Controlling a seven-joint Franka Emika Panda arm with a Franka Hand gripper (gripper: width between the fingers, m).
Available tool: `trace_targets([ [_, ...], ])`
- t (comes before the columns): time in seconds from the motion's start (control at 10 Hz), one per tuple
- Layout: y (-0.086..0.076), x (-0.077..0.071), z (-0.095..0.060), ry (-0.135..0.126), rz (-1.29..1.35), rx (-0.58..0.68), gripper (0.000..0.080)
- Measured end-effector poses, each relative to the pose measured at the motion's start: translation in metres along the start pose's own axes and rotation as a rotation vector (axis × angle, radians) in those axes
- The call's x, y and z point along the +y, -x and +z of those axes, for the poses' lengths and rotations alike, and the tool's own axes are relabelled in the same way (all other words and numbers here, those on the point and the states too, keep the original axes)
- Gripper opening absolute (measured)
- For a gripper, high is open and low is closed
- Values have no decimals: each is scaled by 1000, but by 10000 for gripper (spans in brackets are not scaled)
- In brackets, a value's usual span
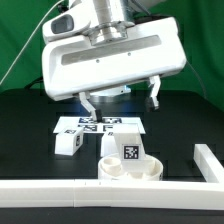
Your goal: Assemble stool
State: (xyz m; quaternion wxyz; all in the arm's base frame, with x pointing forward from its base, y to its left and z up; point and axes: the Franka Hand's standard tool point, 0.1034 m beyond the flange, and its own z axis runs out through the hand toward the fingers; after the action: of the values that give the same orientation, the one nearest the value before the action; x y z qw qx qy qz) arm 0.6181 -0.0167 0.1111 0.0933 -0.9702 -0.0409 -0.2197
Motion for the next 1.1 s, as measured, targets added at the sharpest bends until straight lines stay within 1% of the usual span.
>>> trace_targets([
  [0.1, -3, 2, -4, 3, -21, 2, 649],
  [0.2, -9, 3, -13, 3, -39, 4, 649],
  [0.3, -13, 7, -21, 10, -38, 14, 649],
  [0.6, -11, 7, -18, 8, -25, 8, 649],
  [0.7, -10, 3, -17, -9, -9, -9, 649],
  [0.8, -11, 6, -18, -3, 13, -4, 649],
  [0.9, -13, 11, -25, 16, 86, 10, 649],
  [1.0, -10, -1, -31, -15, 159, -60, 649],
  [1.1, -9, -8, -37, -50, 175, -157, 649],
])
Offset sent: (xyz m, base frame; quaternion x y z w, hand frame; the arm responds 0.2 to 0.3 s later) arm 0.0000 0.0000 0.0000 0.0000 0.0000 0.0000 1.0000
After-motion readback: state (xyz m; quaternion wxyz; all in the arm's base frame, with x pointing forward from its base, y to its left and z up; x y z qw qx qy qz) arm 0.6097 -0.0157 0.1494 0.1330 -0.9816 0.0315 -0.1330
